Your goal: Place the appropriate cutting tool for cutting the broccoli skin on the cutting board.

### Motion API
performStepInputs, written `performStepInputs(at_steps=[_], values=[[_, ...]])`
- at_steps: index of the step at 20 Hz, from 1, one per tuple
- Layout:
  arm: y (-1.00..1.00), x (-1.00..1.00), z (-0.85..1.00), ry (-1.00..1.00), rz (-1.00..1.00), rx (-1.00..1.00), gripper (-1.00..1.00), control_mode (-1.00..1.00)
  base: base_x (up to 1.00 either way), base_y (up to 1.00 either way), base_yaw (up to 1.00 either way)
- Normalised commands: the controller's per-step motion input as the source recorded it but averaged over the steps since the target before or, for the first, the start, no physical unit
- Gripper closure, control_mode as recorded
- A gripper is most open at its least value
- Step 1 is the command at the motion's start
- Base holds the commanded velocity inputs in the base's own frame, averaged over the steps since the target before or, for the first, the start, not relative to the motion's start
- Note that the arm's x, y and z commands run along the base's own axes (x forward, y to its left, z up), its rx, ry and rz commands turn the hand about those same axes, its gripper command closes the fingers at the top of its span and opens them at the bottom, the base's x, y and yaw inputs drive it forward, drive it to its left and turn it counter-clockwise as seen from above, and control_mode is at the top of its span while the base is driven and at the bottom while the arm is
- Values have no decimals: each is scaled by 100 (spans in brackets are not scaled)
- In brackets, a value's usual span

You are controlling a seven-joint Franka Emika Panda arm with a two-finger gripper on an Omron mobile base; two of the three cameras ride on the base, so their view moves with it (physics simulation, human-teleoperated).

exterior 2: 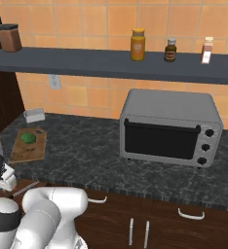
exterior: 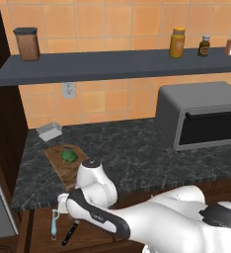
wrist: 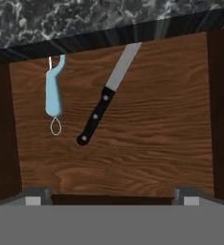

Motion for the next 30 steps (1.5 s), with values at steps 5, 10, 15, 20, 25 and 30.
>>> performStepInputs(at_steps=[5,10,15,20,25,30], values=[[23,-13,-63,12,0,-5,-100,-100,0,0,0],[35,-31,-53,8,1,-12,-100,-100,0,0,0],[23,-24,-35,12,0,-9,-100,-100,0,0,0],[9,-38,-10,7,2,0,-100,-100,0,0,0],[18,-94,0,0,0,0,-100,-100,0,0,0],[10,-97,-2,0,0,0,-100,-100,0,0,0]])
